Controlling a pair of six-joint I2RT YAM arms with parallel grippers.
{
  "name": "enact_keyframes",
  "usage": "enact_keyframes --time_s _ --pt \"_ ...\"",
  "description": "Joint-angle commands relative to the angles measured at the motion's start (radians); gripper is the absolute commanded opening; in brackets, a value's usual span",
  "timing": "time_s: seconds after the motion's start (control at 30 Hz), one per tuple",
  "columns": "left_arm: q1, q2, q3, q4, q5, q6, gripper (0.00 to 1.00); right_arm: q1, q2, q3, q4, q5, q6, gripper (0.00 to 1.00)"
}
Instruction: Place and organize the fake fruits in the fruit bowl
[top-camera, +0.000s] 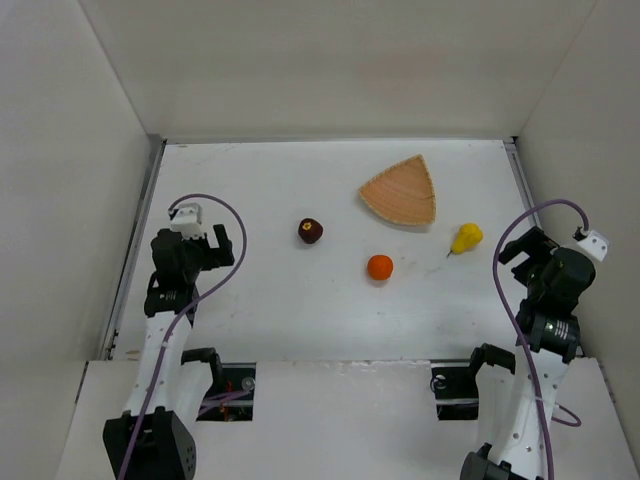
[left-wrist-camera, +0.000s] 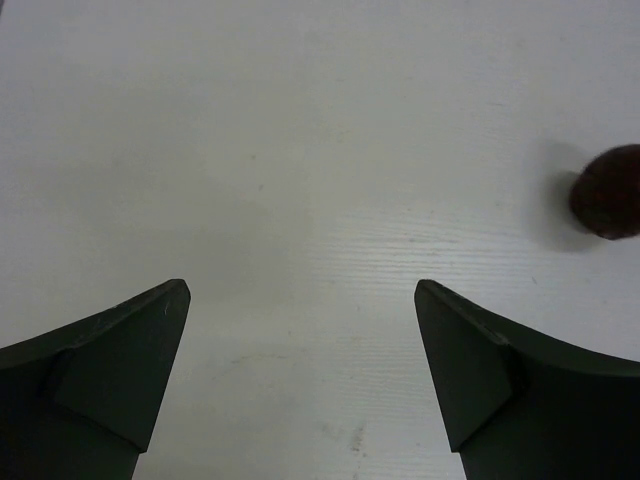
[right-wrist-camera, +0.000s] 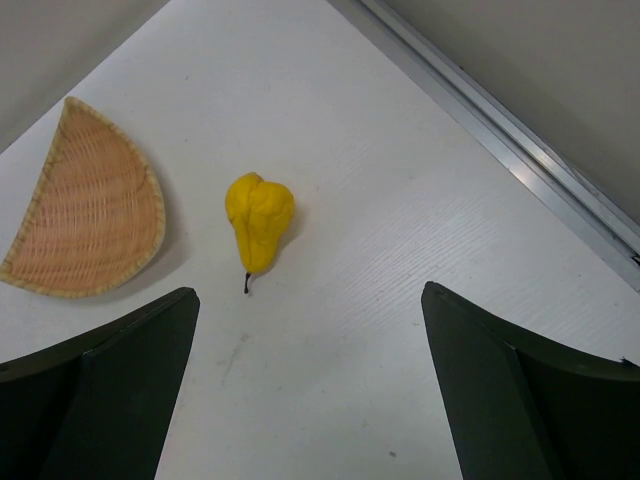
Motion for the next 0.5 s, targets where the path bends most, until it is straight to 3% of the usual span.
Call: enact_keyframes --time_s 0.0,0.13,0.47 --pt "-0.039 -0.061 -0.004 0.082 0.249 0.123 1.0 0.015 0.005 -0.013 0.026 -0.013 0.0 1.0" --pt "-0.154 0.06 0.112 0.071 0.387 0.108 1.0 0.03 0.015 -0.016 0.015 -0.031 0.005 1.0" --pt "-0.421 0.64 0.563 0.017 0.289 0.202 1.0 0.124 0.051 -0.017 0.012 -0.018 0.015 1.0"
